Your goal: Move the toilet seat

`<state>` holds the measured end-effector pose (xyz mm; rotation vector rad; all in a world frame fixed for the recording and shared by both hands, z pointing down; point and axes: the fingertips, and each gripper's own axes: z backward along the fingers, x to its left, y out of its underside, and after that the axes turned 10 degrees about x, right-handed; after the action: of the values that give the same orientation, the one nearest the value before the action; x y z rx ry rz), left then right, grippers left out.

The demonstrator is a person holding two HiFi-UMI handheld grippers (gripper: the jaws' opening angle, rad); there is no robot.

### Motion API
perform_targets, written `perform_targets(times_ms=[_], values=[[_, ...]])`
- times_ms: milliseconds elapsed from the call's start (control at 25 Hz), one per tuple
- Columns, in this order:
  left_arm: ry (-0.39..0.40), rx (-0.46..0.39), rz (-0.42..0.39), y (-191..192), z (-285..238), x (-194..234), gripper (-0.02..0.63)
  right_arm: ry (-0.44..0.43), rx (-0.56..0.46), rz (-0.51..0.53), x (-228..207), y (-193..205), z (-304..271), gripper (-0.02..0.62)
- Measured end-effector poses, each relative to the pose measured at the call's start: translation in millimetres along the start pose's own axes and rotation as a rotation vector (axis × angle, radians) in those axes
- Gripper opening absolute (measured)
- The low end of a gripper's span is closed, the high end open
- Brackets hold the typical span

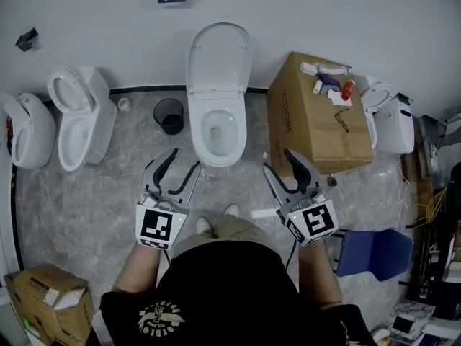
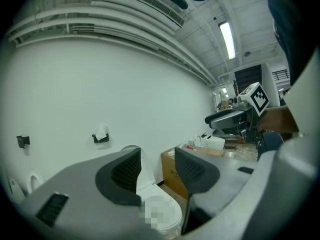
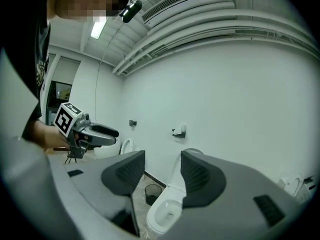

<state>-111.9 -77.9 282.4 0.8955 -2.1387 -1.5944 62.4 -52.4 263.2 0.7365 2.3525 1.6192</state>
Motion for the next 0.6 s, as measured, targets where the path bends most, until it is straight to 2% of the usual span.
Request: perform_targets(times_ms=[320,600], values=[[-0.012,0.041,-0.043,-11,-45,-4,0.206,-0.032,-0.007,-0.010,-41,7,-20,0.221],[-0.081,0.027,-0.022,-36,-89,4,0.206,-0.042,-0.034,-0.018,-97,7,-32,0.221]])
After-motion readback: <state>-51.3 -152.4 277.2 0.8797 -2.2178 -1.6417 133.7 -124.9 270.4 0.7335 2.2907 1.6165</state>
